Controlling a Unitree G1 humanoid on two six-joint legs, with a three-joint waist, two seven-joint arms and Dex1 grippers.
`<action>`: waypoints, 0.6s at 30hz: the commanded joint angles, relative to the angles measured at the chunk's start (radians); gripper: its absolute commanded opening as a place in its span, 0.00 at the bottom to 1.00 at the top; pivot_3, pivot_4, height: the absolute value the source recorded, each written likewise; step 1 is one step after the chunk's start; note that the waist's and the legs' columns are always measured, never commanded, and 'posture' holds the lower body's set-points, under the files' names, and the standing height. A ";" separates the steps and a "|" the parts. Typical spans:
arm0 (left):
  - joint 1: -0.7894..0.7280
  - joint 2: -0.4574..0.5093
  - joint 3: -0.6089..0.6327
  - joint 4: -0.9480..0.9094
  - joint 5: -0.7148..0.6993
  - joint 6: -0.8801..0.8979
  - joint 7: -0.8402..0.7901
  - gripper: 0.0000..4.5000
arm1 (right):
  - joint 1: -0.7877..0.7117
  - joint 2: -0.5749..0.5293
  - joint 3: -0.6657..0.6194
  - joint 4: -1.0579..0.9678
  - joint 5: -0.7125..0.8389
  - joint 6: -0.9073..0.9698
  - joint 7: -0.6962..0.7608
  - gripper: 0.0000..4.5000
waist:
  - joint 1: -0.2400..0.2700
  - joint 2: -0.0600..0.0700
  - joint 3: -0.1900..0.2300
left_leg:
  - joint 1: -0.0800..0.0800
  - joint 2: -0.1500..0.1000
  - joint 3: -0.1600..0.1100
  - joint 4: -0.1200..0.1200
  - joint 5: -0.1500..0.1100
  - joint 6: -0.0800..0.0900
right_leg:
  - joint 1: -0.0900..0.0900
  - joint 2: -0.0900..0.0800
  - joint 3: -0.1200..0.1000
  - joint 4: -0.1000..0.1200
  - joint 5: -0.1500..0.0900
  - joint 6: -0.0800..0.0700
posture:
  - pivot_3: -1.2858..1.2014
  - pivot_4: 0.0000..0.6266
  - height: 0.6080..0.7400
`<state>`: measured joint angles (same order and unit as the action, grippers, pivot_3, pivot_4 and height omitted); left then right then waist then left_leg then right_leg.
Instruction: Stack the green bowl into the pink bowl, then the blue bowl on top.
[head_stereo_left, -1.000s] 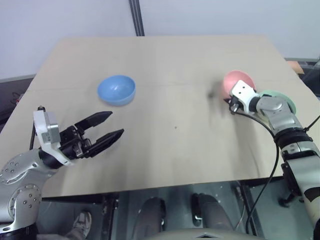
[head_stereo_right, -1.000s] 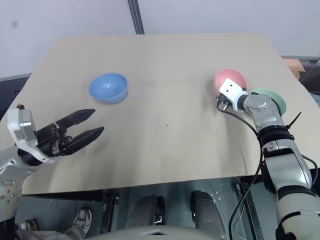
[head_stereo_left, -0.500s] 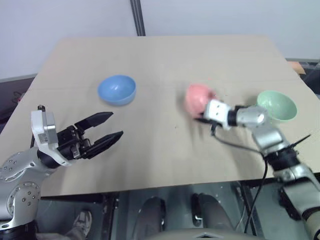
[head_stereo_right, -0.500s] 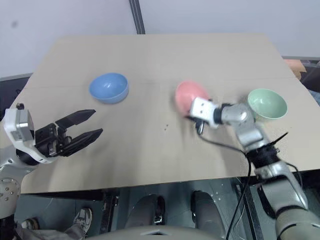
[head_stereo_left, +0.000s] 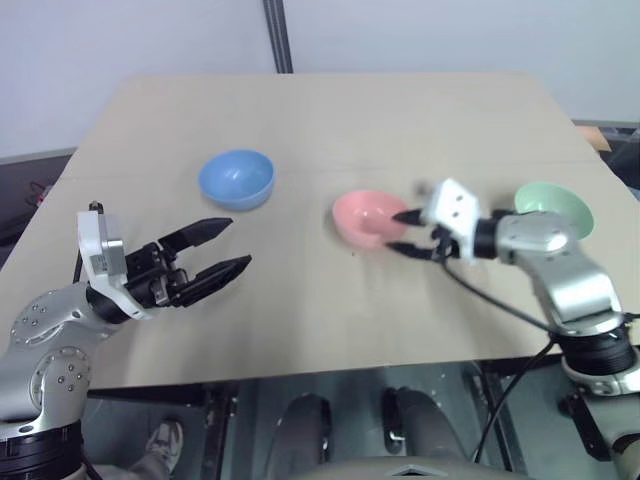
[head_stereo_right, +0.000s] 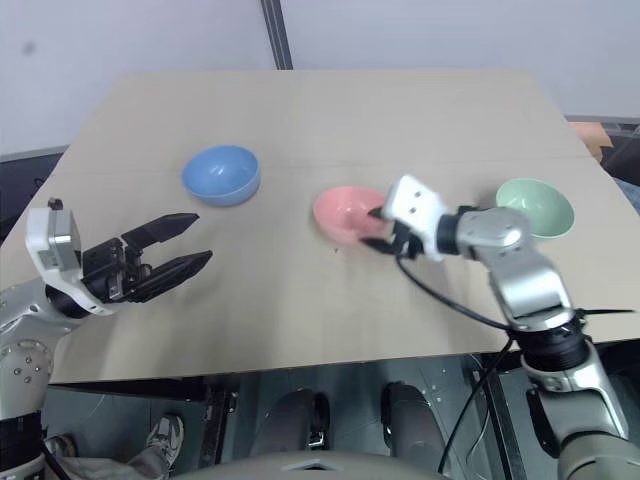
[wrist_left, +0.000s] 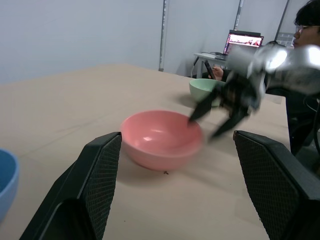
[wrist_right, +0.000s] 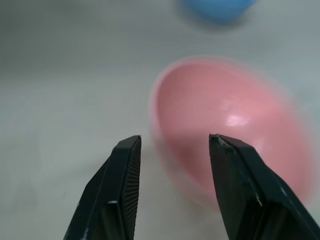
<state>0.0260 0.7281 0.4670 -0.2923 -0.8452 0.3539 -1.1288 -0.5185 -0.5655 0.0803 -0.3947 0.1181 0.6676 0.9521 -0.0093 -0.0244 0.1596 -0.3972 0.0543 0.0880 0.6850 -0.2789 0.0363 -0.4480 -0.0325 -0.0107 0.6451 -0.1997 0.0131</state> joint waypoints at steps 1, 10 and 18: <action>-0.008 -0.001 0.011 -0.013 0.000 -0.020 -0.002 0.84 | 0.047 -0.041 -0.119 -0.011 -0.035 0.020 -0.123 0.52 | 0.000 0.000 0.000 | 0.000 0.000 0.000 0.000 0.000 0.000 | 0.000 0.000 0.000 0.000 0.000 0.000 | 0.52 0.24 1.00; -0.039 0.003 -0.057 0.024 0.048 -0.029 -0.025 0.84 | 0.074 -0.091 -0.178 0.373 -0.177 -0.080 -0.401 0.52 | -0.007 0.000 0.000 | 0.001 -0.003 0.001 0.000 0.000 0.000 | -0.001 0.002 0.001 0.001 0.000 0.000 | 0.52 0.24 1.00; -0.031 0.005 -0.046 0.014 0.050 -0.025 -0.029 0.84 | 0.044 -0.077 -0.180 0.559 -0.154 -0.154 -0.422 0.12 | -0.007 0.000 0.000 | 0.001 -0.003 0.001 -0.001 0.000 0.001 | -0.001 0.002 0.003 0.000 0.000 0.000 | 0.52 0.24 1.00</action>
<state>-0.0080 0.7220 0.3984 -0.2613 -0.7880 0.3389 -1.1532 -0.4388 -0.6273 -0.0757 0.1672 -0.0378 0.5496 0.5508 -0.0162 -0.0241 0.1598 -0.3965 0.0515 0.0886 0.6842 -0.2790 0.0370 -0.4487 -0.0308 -0.0076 0.6455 -0.1997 0.0136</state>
